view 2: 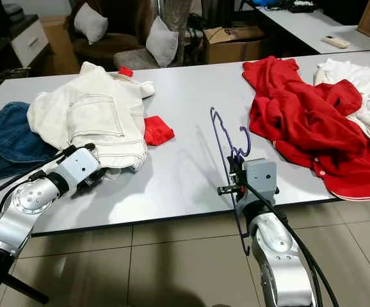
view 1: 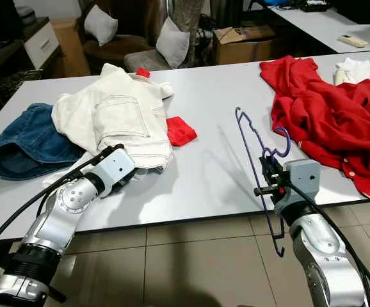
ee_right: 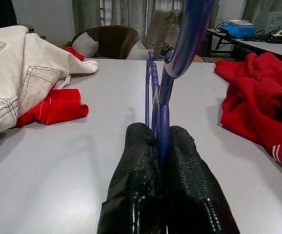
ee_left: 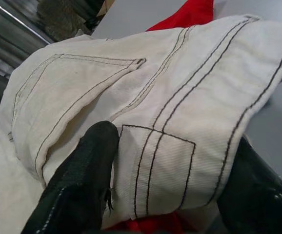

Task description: Hang hanger

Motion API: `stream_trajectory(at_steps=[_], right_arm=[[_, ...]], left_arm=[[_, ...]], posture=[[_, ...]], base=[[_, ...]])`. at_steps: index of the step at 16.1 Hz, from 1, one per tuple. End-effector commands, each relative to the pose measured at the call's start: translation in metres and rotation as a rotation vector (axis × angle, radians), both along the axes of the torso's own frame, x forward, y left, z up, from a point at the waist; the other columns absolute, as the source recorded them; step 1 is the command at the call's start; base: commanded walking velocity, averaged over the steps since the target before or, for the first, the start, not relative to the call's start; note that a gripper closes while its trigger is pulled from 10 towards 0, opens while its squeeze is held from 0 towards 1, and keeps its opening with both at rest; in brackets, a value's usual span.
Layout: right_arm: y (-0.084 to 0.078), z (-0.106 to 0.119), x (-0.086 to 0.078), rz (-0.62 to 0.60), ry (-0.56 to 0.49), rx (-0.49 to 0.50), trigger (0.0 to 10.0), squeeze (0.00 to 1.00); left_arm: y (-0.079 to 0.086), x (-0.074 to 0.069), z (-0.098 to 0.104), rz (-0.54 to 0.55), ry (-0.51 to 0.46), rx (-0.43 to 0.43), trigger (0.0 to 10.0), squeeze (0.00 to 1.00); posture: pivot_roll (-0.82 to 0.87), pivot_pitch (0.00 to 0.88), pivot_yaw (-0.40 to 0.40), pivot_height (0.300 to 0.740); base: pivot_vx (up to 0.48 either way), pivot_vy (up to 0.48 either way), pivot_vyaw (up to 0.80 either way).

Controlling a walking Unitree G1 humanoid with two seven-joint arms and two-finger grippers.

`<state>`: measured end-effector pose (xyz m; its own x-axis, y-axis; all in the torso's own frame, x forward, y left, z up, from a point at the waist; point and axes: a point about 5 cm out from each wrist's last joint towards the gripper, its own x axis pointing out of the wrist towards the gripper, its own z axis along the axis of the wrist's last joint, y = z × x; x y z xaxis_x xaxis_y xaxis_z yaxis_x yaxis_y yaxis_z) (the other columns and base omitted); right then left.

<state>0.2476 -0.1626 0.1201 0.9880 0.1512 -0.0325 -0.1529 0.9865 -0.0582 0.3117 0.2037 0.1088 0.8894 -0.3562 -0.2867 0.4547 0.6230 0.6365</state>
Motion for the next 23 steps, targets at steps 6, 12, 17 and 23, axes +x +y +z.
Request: stream_trajectory(at_steps=[6,12,17,23], right_arm=[[0.001,-0.005,-0.001,-0.007,0.011,-0.006,10.0,0.0],[0.003,-0.003,0.0,0.026,0.001,-0.017,10.0,0.0],[0.001,0.016,-0.015,0.239,-0.048,0.05,10.0,0.0],[0.007,0.035,-0.056,0.623,-0.009,0.073,10.0,0.0]], left_arm=[[-0.001,-0.003,0.008,-0.026,-0.029,-0.034,0.0,0.0],[-0.001,-0.005,0.01,-0.051,0.004,-0.07,0.0,0.0],[-0.005,0.004,0.026,-0.051,0.018,-0.184,0.0,0.0],[-0.022,0.04,0.093,-0.044,-0.058,-0.513,0.0,0.0]], posture=[[-0.11,0.0,0.105,0.74],[-0.1,0.0,0.098,0.74],[-0.12,0.0,0.116,0.74],[-0.13,0.0,0.125,0.74]], base=[[0.0,0.0,0.0],[0.0,0.0,0.0],[0.0,0.0,0.0],[0.0,0.0,0.0]])
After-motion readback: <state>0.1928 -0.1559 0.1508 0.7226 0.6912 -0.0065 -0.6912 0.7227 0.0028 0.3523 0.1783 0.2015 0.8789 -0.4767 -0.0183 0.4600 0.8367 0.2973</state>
